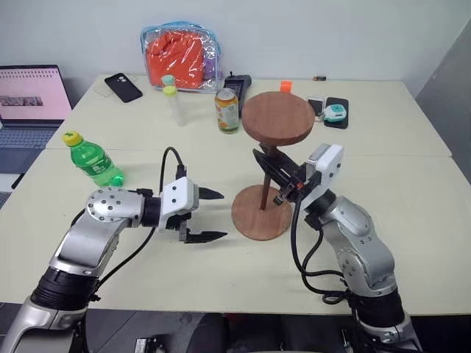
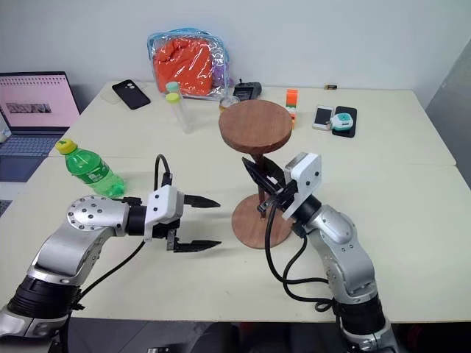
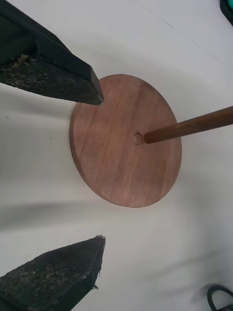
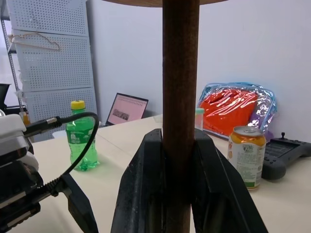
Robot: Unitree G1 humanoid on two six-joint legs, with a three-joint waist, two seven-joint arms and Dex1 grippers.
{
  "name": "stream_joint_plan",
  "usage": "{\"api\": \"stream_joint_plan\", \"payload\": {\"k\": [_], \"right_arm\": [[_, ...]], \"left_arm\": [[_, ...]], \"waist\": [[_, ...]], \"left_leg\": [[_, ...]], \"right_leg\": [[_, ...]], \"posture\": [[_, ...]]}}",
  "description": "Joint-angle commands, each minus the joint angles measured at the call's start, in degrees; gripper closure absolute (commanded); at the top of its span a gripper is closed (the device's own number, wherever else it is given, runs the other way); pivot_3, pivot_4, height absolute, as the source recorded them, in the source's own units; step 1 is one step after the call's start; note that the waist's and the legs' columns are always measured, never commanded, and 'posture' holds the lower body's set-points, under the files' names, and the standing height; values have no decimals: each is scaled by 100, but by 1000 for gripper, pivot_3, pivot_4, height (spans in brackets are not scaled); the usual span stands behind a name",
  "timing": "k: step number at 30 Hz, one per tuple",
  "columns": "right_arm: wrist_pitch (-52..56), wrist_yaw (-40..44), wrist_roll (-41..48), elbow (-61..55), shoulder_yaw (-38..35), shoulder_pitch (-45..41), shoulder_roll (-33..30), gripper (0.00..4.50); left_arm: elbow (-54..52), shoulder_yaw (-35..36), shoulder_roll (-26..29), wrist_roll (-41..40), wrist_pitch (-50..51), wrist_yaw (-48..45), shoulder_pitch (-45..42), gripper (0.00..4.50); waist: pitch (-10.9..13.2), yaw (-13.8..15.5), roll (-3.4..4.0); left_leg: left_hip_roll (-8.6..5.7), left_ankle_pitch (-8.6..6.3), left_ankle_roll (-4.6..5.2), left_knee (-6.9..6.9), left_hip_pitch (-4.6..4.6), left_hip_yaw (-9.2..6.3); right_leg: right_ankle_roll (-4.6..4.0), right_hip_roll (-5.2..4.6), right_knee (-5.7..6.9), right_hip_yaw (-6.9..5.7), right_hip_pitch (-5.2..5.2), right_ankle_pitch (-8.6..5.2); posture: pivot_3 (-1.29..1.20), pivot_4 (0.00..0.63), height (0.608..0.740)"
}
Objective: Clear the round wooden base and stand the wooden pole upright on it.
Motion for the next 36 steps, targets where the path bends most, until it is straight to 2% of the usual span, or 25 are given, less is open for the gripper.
{"api": "stream_joint_plan", "payload": {"k": [1, 22, 36], "right_arm": [[-383, 64, -55, 56, 45, 32, 36, 4245], [-665, 211, -239, 463, 318, 109, -84, 4245], [115, -108, -399, 807, 367, 167, -212, 4245]], "left_arm": [[-265, 5, 11, -132, 242, 18, -125, 0], [-290, 81, 6, -56, 270, 47, -41, 0], [-186, 252, -47, -187, 273, 190, 54, 0]], "waist": [[0, 0, 0], [-2, -1, 0], [-44, 13, -1]], "left_leg": [[0, 0, 0, 0, 0, 0], [1, 0, -1, 2, 4, 0], [0, 0, 0, 2, 20, 0]], "right_leg": [[0, 0, 0, 1, 0, 0], [0, 2, 8, 2, 0, 0], [0, 2, 14, 3, 14, 0]], "posture": [[0, 150, 740], [0, 150, 740], [0, 150, 740]]}}
